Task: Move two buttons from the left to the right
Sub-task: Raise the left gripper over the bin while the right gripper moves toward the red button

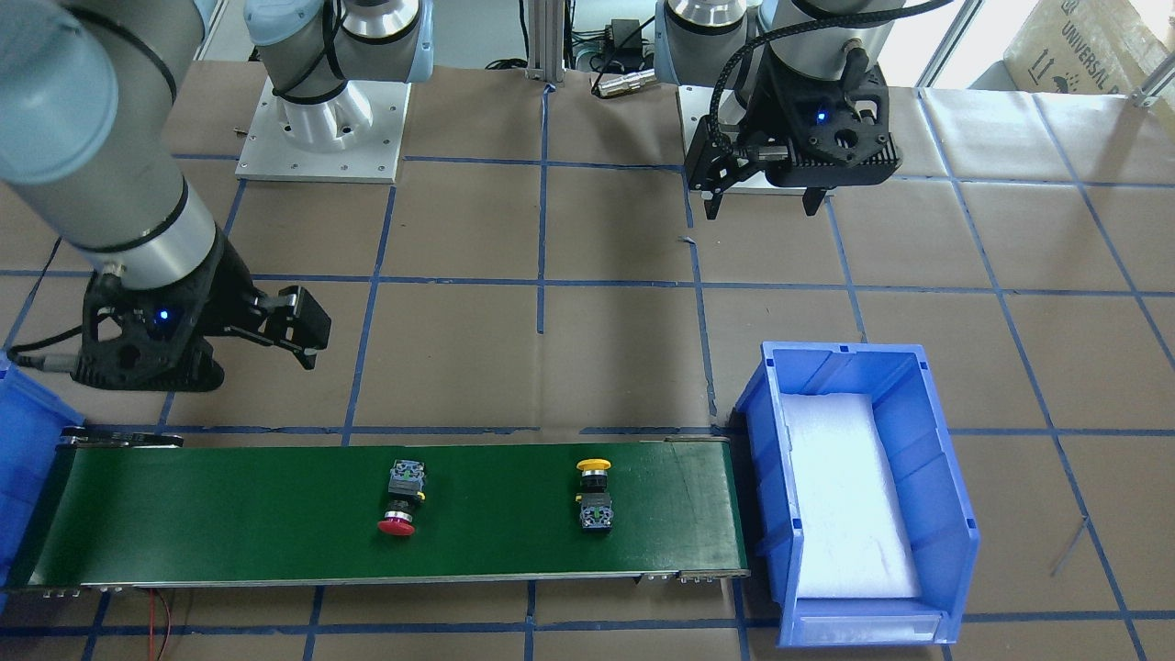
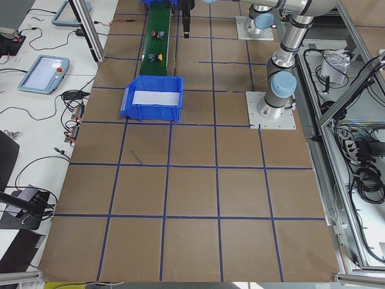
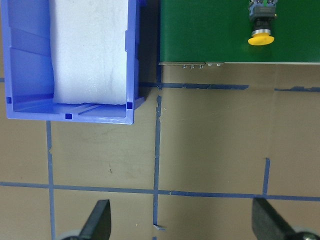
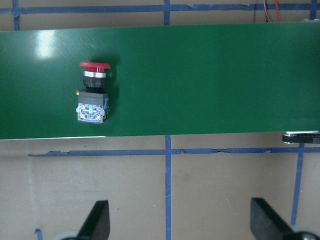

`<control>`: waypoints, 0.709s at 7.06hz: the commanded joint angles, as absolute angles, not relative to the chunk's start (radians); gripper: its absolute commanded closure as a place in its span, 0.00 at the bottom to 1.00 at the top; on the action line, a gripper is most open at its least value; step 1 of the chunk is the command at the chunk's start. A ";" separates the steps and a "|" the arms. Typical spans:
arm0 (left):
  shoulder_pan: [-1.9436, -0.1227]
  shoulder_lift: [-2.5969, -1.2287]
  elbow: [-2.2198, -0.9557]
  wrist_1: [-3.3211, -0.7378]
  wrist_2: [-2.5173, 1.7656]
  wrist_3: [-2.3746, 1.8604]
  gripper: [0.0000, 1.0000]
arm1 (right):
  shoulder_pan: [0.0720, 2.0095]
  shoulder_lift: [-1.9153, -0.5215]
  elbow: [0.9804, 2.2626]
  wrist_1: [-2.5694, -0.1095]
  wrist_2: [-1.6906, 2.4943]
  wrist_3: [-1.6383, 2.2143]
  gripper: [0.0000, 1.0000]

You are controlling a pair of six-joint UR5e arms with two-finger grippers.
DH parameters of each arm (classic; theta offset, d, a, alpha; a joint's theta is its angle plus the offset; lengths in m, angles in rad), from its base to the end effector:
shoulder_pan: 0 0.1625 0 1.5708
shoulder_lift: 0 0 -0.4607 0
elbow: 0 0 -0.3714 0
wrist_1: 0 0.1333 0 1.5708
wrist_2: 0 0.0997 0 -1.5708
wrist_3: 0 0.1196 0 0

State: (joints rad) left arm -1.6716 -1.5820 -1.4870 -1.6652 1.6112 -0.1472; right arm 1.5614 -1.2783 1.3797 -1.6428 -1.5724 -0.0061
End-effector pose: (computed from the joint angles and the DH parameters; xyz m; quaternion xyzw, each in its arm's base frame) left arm -0.1754 -0.4573 0.5285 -0.0230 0.9995 0.0083 0.0214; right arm 0.1275 -0.5997 0.4436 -0.0016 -0.9999 -0.0147 0.0007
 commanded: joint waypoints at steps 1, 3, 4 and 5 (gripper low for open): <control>-1.675 -1.574 -1.485 -1.670 1.608 -0.147 0.00 | 1.566 -1.186 1.353 -1.676 -1.574 0.002 0.00; -1.677 -1.571 -1.486 -1.677 1.606 -0.147 0.00 | 1.571 -1.122 1.399 -1.805 -1.574 0.005 0.00; -1.674 -1.569 -1.488 -1.675 1.605 -0.147 0.00 | 1.571 -1.092 1.414 -1.878 -1.574 0.006 0.00; -1.675 -1.568 -1.488 -1.677 1.609 -0.147 0.00 | 1.571 -1.074 1.410 -1.891 -1.572 0.015 0.00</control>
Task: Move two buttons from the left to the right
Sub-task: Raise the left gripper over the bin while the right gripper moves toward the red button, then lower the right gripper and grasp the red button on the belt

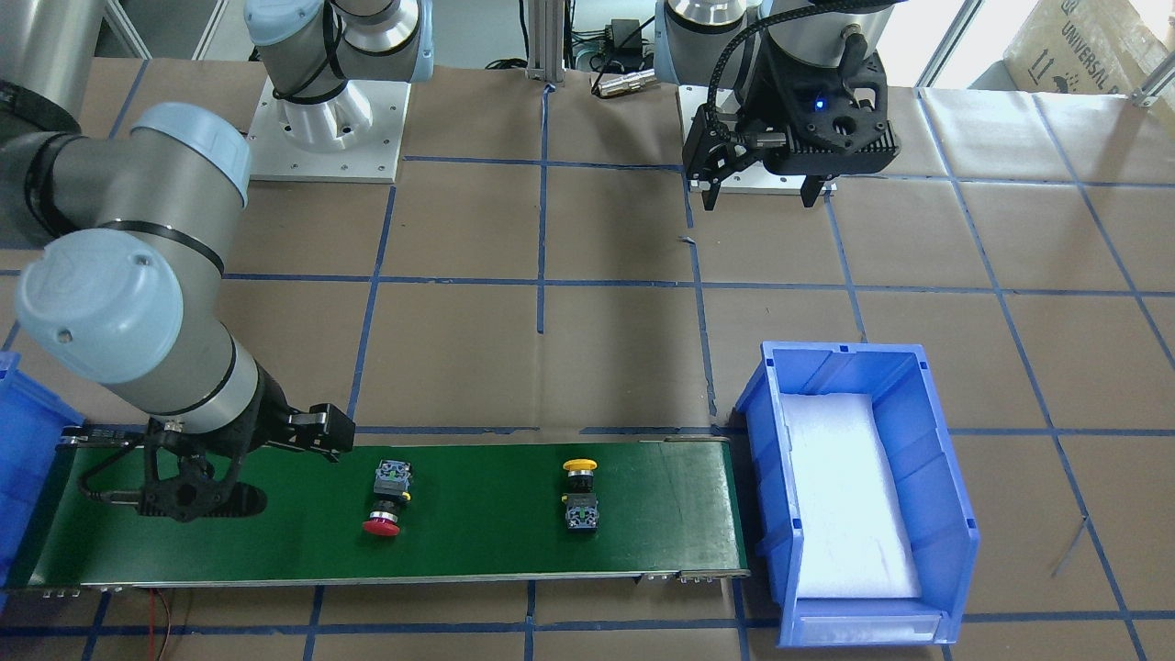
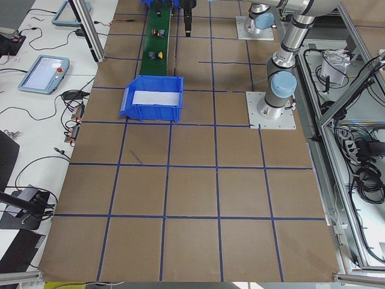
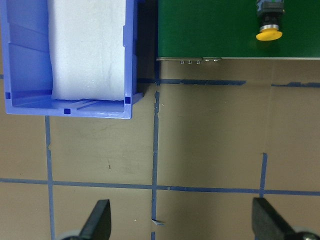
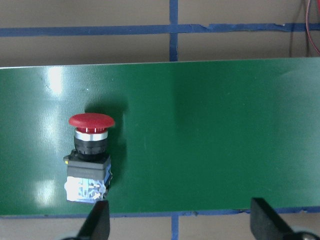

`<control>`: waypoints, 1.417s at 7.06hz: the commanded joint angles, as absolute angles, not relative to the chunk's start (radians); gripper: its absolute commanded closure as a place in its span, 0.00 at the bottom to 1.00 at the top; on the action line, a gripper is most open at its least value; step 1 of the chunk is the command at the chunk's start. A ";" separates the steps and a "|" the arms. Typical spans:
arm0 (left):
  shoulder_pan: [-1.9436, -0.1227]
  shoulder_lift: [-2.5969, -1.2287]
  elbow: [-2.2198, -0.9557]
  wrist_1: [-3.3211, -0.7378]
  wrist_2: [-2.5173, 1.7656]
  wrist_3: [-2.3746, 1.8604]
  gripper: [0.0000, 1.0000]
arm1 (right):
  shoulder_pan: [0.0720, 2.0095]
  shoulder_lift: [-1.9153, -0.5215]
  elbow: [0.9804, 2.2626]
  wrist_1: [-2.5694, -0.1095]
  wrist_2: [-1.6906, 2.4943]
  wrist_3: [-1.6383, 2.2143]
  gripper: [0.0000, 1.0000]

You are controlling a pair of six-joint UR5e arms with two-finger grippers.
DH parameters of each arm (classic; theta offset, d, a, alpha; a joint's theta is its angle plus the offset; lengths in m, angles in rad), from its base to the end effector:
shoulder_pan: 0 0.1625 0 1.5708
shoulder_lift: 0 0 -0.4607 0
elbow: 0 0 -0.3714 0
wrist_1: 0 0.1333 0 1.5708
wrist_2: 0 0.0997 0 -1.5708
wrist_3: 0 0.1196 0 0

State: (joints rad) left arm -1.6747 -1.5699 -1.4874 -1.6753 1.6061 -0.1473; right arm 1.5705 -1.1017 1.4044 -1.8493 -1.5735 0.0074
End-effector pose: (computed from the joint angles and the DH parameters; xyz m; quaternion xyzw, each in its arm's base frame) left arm -0.1768 -0.4510 0.5330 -0.0215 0.9996 0.0078 0.0188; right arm 0.1328 -0.6596 0.3407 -0.0038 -0.9999 -0.0121 0.0014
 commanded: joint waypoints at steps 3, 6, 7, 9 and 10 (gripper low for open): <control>-1.675 -1.566 -1.488 -1.678 1.612 -0.147 0.00 | 1.574 -1.043 1.422 -1.934 -1.560 0.041 0.00; -1.675 -1.566 -1.488 -1.675 1.612 -0.147 0.00 | 1.574 -1.043 1.431 -1.934 -1.560 0.040 0.00; -1.677 -1.566 -1.488 -1.674 1.612 -0.147 0.00 | 1.575 -1.043 1.433 -1.934 -1.562 0.040 0.00; -1.675 -1.565 -1.489 -1.678 1.609 -0.147 0.00 | 1.588 -1.045 1.433 -1.931 -1.563 0.044 0.00; -1.675 -1.563 -1.489 -1.689 1.611 -0.147 0.00 | 1.617 -1.043 1.434 -1.924 -1.566 0.063 0.00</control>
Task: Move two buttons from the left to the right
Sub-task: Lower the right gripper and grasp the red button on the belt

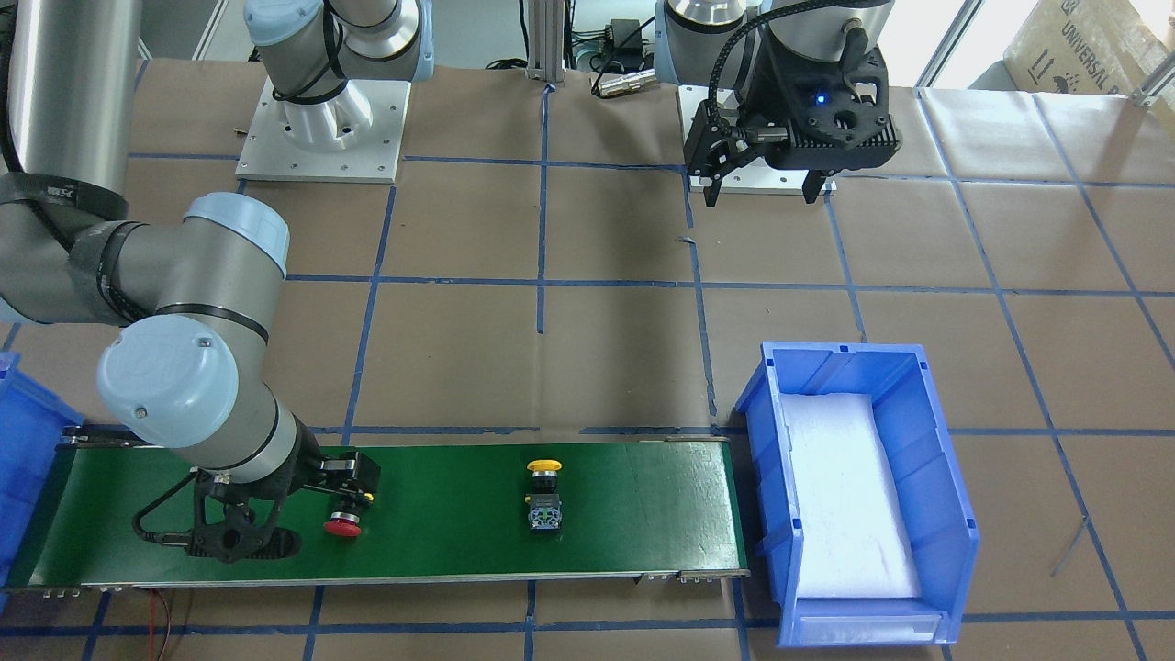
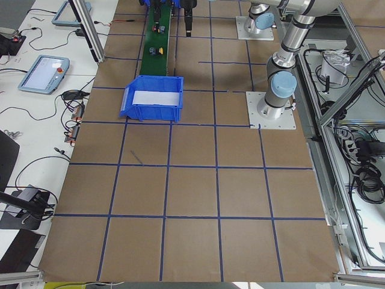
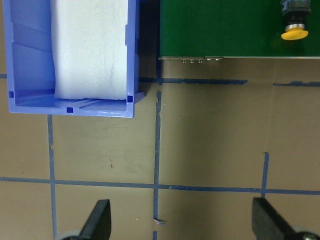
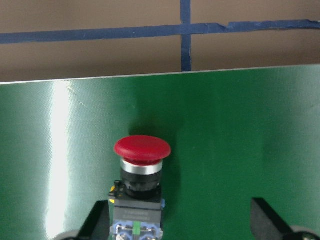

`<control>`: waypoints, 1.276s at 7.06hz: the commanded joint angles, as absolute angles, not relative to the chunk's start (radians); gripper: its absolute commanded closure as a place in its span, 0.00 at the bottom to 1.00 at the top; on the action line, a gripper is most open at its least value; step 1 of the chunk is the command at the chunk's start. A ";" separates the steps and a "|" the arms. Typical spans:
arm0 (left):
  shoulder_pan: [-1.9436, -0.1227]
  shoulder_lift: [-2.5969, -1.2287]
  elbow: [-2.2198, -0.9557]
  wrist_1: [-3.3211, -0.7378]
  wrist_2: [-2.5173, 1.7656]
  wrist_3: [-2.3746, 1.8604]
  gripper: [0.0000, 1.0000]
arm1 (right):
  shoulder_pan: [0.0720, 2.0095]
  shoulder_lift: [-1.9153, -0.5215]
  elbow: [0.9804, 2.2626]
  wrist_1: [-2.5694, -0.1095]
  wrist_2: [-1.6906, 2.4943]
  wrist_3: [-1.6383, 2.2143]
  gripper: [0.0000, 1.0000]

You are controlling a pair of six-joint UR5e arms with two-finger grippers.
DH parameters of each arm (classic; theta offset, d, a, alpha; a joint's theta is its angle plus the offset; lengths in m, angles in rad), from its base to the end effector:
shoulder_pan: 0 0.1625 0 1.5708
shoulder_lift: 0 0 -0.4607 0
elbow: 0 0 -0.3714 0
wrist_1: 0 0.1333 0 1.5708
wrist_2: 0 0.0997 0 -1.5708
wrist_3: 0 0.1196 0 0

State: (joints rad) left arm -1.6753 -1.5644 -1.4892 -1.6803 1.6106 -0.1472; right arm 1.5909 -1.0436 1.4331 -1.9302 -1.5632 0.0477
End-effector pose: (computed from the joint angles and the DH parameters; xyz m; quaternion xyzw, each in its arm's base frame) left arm -0.1763 -0.4482 0.5342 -0.0211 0.9995 0.0082 0.0211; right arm 0.1477 -0.6686 0.2971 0.0139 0.9998 0.0152 0.0033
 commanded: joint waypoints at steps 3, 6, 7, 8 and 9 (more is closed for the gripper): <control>-1.677 -1.562 -1.489 -1.697 1.611 -0.147 0.00 | 1.605 -1.046 1.517 -1.959 -1.571 0.051 0.00; -1.677 -1.562 -1.489 -1.698 1.611 -0.147 0.00 | 1.595 -1.052 1.509 -1.968 -1.574 0.046 0.20; -1.677 -1.560 -1.491 -1.700 1.611 -0.147 0.00 | 1.592 -1.055 1.508 -1.970 -1.580 0.046 0.42; -1.677 -1.559 -1.493 -1.700 1.611 -0.147 0.00 | 1.588 -1.057 1.506 -1.968 -1.578 0.045 0.68; -1.677 -1.559 -1.494 -1.700 1.611 -0.147 0.00 | 1.576 -1.061 1.491 -1.968 -1.578 0.025 0.87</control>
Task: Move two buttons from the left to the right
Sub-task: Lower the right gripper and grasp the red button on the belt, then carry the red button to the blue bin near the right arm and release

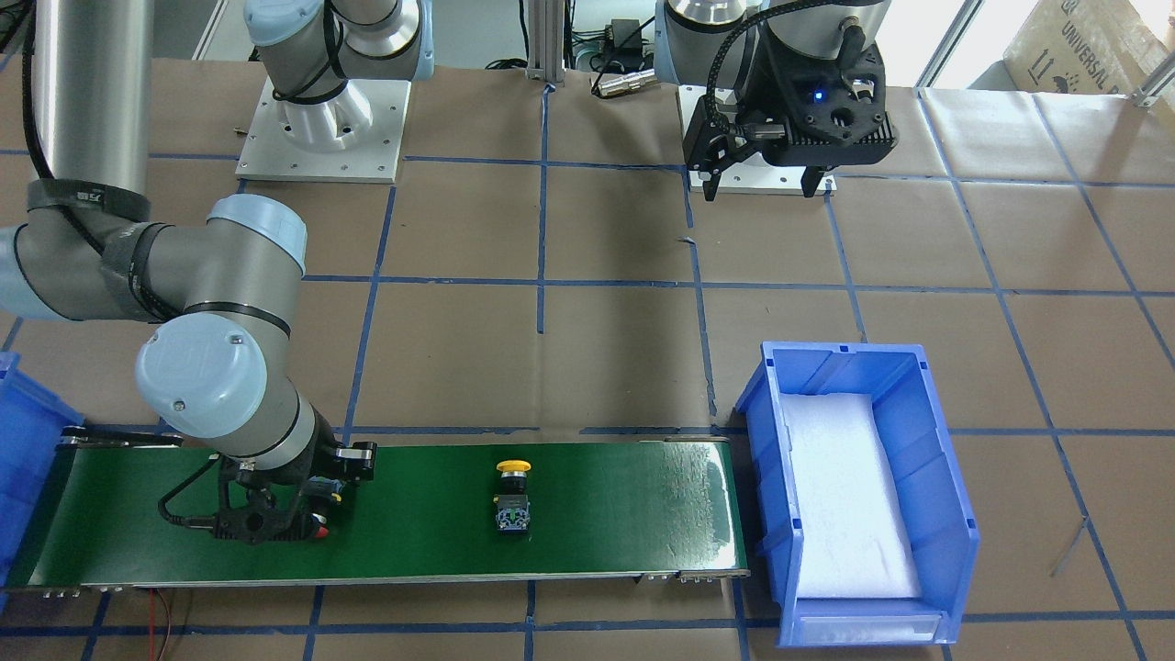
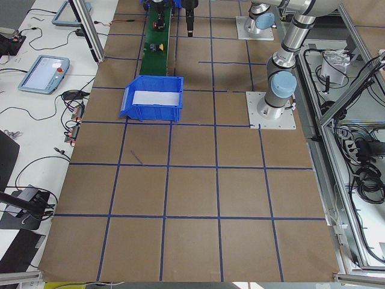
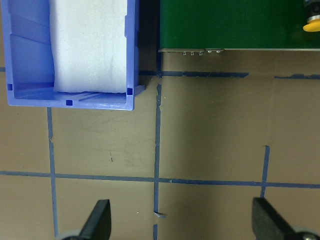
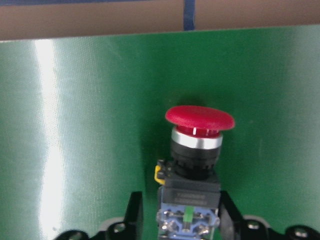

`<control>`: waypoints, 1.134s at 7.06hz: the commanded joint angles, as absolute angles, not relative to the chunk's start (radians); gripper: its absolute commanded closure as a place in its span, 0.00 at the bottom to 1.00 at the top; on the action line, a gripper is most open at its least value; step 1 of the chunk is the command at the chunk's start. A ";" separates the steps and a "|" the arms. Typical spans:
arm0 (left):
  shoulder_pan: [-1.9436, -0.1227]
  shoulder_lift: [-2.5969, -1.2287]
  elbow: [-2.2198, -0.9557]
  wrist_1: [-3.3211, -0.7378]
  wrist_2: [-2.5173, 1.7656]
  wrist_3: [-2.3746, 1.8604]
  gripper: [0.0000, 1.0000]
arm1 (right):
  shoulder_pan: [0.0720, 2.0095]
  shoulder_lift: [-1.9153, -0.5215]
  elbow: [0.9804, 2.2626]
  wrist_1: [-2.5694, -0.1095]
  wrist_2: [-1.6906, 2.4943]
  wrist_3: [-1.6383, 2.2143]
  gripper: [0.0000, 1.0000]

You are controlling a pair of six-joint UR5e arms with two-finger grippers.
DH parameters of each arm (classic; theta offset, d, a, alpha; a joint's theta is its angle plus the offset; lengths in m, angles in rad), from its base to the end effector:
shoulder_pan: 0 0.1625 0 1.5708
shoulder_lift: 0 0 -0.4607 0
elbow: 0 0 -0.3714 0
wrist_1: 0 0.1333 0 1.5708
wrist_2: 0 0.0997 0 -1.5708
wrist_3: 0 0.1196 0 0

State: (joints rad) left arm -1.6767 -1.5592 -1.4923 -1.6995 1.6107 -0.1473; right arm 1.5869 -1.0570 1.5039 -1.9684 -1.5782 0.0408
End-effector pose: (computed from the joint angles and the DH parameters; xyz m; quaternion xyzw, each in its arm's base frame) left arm -0.1764 -0.4434 0.5333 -0.0203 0.9994 0.0166 0.0222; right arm 0.1429 -0.6528 0.2788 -0.0123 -0.9996 -0.0245 0.0044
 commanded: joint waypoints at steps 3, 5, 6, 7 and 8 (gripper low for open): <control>-1.681 -1.557 -1.494 -1.700 1.611 -0.147 0.00 | 1.525 -1.120 1.416 -1.887 -1.566 -0.040 0.92; -1.681 -1.559 -1.494 -1.700 1.609 -0.147 0.00 | 1.372 -1.150 1.410 -1.884 -1.565 -0.223 0.92; -1.681 -1.559 -1.494 -1.698 1.609 -0.147 0.00 | 1.303 -1.160 1.410 -1.885 -1.565 -0.362 0.92; -1.681 -1.559 -1.494 -1.698 1.609 -0.147 0.00 | 1.251 -1.178 1.410 -1.897 -1.574 -0.491 0.92; -1.681 -1.559 -1.494 -1.698 1.608 -0.147 0.00 | 1.150 -1.175 1.407 -1.898 -1.566 -0.599 0.92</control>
State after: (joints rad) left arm -1.6813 -1.5585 -1.4941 -1.6983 1.6087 -0.1473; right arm 1.2536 -1.1697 1.4092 -1.8936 -1.5692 -0.4577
